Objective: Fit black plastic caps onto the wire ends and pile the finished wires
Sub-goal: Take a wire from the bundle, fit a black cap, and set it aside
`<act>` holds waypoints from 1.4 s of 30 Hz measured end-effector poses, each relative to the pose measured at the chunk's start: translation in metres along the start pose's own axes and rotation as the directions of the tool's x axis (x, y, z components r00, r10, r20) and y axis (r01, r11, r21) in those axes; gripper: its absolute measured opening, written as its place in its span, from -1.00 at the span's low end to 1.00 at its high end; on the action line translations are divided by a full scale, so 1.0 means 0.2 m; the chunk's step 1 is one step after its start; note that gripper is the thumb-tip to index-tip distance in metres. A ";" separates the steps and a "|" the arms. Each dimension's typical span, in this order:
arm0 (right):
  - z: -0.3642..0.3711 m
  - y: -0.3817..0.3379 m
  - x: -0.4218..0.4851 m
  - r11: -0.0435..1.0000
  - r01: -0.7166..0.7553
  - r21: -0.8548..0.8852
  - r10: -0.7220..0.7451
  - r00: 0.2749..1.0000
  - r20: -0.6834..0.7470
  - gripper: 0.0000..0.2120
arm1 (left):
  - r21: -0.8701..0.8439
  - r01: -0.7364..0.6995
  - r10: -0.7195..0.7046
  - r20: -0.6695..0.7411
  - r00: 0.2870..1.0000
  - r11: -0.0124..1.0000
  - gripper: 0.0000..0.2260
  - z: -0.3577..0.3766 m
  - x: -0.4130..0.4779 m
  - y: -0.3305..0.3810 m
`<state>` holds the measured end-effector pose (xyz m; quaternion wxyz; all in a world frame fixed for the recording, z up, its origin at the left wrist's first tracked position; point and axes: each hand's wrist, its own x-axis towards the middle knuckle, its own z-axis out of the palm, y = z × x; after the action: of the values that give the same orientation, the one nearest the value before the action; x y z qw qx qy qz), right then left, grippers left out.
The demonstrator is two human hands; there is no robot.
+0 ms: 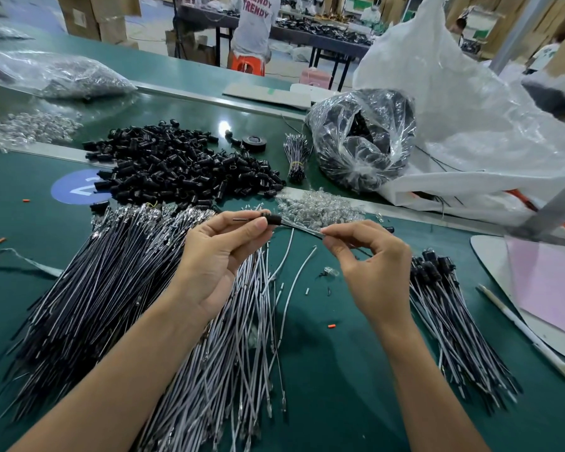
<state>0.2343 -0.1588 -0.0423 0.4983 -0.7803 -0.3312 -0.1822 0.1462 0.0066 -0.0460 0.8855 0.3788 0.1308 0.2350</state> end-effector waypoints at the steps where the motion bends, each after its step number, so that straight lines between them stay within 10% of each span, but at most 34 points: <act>1: 0.00 0.00 0.00 1.000 0.004 -0.002 -0.004 1.000 0.006 -0.80 | 0.006 0.008 -0.008 0.004 1.000 1.000 -0.87 0.00 0.00 0.00; 33: 0.06 -0.05 -0.04 0.996 0.090 -0.008 -0.089 0.996 0.022 -0.94 | 0.250 -0.026 0.001 0.097 0.995 0.968 -0.86 0.02 -0.03 -0.04; 42: 0.05 -0.06 -0.04 0.996 0.079 0.035 -0.083 0.990 0.114 -0.71 | 0.283 -0.004 -0.029 0.112 0.993 0.959 -0.48 0.01 -0.03 -0.03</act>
<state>0.2206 -0.1490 -0.0440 0.4823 -0.7677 -0.3935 -0.1519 0.1438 -0.0020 -0.0487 0.8300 0.5134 0.1141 0.1859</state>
